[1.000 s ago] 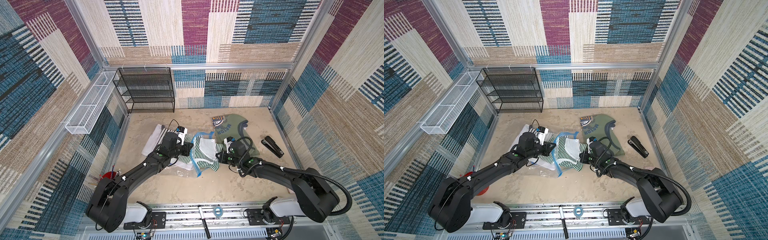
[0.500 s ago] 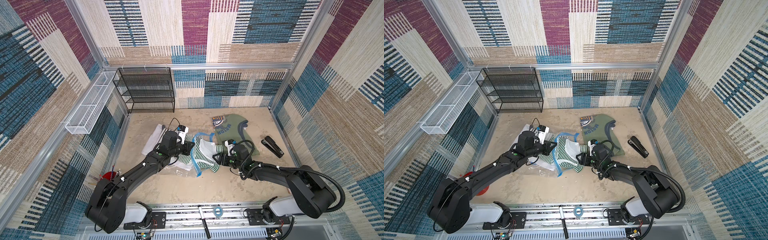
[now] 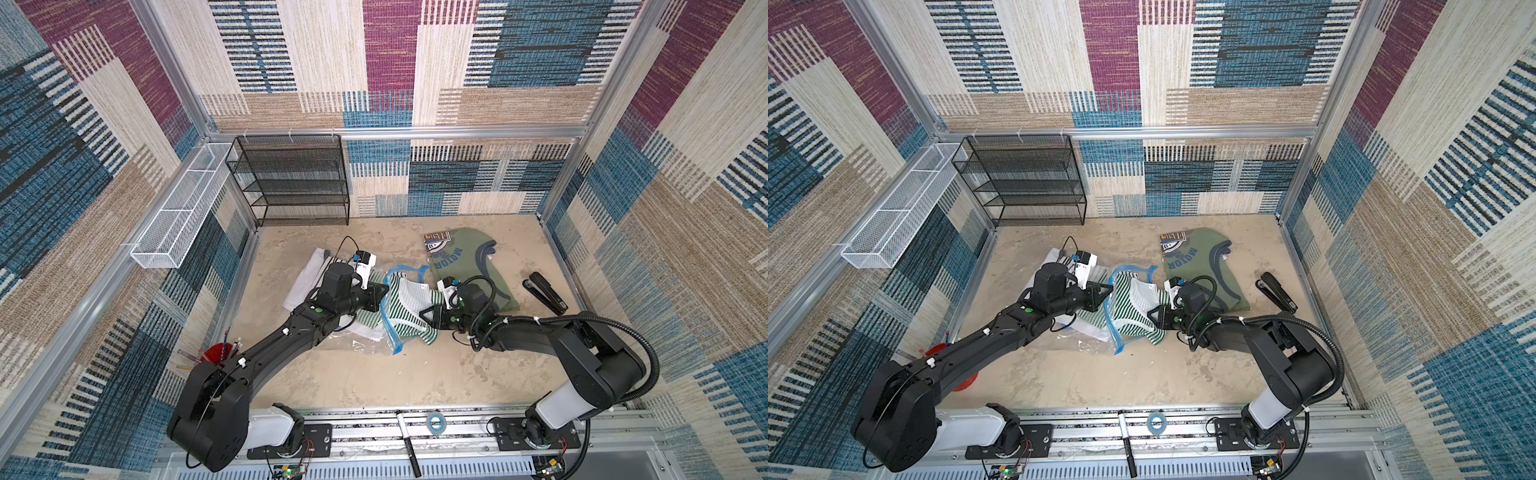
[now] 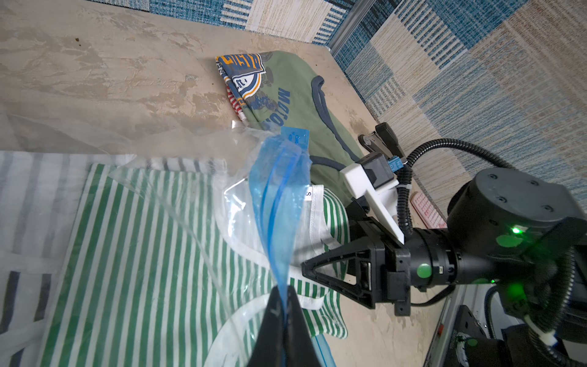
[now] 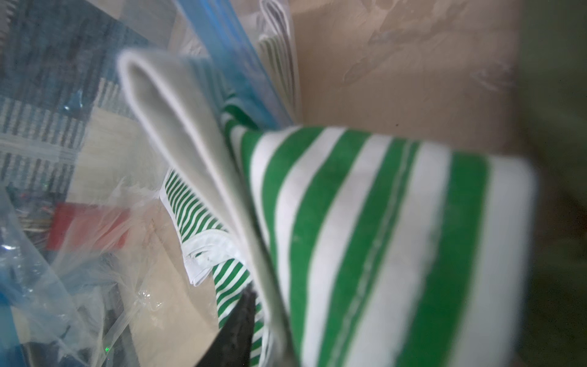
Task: Take the tank top out of the vacuum bag
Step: Take out the tank top from the vacuum bag.
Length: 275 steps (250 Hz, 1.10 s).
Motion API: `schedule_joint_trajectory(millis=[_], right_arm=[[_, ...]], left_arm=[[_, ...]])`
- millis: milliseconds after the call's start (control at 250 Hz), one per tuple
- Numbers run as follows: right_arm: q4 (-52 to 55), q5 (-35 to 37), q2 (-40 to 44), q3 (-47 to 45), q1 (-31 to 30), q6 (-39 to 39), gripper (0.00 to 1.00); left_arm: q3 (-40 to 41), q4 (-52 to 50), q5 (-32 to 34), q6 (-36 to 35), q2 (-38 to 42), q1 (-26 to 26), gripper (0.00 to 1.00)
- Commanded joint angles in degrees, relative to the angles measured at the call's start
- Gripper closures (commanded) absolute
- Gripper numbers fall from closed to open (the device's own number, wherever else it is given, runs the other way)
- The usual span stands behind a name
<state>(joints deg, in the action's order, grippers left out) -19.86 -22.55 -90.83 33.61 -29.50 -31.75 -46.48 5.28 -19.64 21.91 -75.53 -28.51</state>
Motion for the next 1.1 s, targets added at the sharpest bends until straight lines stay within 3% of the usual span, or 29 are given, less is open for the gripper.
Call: schedule_joint_trajectory(millis=[0,52,204,352,488,832,1096], right_arm=[[2.28,-0.37,1.07,0.60,-0.08,1.44,0.84],[3.50,0.07,2.48,0.30,-0.04,1.62,0.94],[10.01,1.12,7.68,1.53,0.01,2.64,1.00],[17.54,0.02,12.90,4.36,-0.03,3.64,1.00],[25.25,-7.57,15.84,9.46,0.01,3.07,1.00],[45.42,-11.83,23.41,28.91,1.48,-7.90,1.00],[45.29,-11.67,25.16,36.81,7.49,-20.12,1.00]], left_arm=[[0.02,1.49,0.49,0.04,0.30,0.07,1.00],[-0.17,0.93,1.38,0.32,0.21,0.08,1.00],[0.40,0.52,3.95,0.15,0.37,0.04,1.00],[1.08,-0.11,5.62,-0.37,0.58,0.17,1.00],[0.86,-0.98,5.81,-1.08,0.37,0.13,1.00],[0.98,-1.07,5.23,-1.59,2.47,0.17,1.00],[1.96,-0.56,4.35,-1.52,4.15,0.12,1.00]])
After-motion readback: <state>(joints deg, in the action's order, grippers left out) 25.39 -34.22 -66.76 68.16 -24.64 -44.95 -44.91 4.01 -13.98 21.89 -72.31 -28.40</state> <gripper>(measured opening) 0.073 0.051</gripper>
